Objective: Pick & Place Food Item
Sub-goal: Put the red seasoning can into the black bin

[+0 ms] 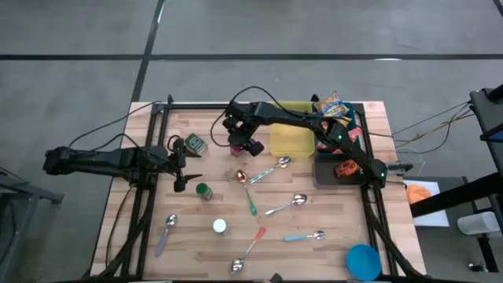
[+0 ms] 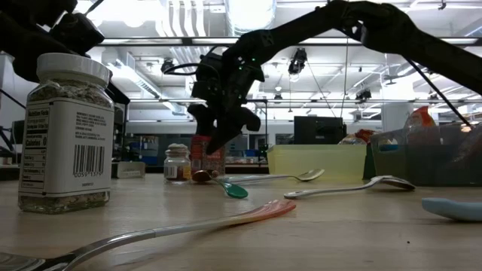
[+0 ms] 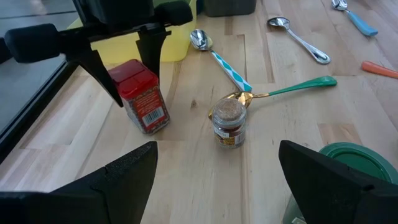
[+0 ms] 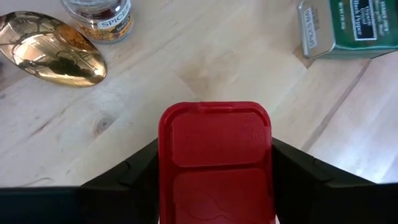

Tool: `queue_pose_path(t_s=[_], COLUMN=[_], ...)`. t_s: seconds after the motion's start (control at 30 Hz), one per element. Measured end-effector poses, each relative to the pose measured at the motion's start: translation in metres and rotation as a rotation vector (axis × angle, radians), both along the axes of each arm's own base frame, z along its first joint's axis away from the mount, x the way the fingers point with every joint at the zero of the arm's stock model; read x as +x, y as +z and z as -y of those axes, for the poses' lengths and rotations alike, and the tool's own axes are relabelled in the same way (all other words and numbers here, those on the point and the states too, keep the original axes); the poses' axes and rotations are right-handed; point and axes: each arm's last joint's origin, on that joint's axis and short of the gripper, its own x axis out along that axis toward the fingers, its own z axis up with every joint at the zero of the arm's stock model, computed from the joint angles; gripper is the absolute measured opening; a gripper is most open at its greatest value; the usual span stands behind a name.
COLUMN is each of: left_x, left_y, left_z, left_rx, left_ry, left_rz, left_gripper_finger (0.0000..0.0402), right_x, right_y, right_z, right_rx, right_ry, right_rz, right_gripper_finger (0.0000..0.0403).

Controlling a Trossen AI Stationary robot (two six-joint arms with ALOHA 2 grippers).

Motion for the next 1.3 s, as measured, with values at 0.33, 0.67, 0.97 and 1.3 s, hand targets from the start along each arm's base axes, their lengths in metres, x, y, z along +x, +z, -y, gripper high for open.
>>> queue_pose_path(t_s=[0.33, 0.67, 0.97, 1.3], left_x=[0.0, 0.0, 0.0, 0.0], left_y=[0.0, 0.0, 0.0, -0.001], left_z=[0.0, 0.0, 0.0, 0.0], left_rx=[0.0, 0.0, 0.0, 0.0], left_ry=[0.0, 0.0, 0.0, 0.0], left_rz=[0.0, 0.001, -0.002, -0.006], left_gripper_finger=[0.034, 0.034, 0.034, 0.034], right_x=[-0.005, -0.025, -0.053, -0.081], right_y=[0.017, 0.057, 0.105, 0.148], right_z=[-0.002, -0.01, -0.024, -0.053], right_rx=[-0.02, 0.037, 0.115, 0.099], right_ry=[-0.026, -0.16, -0.321, -0.443], right_rz=[0.004, -0.046, -0.095, -0.119], right_gripper_finger=[0.0233, 0.0225, 0.0218, 0.0211])
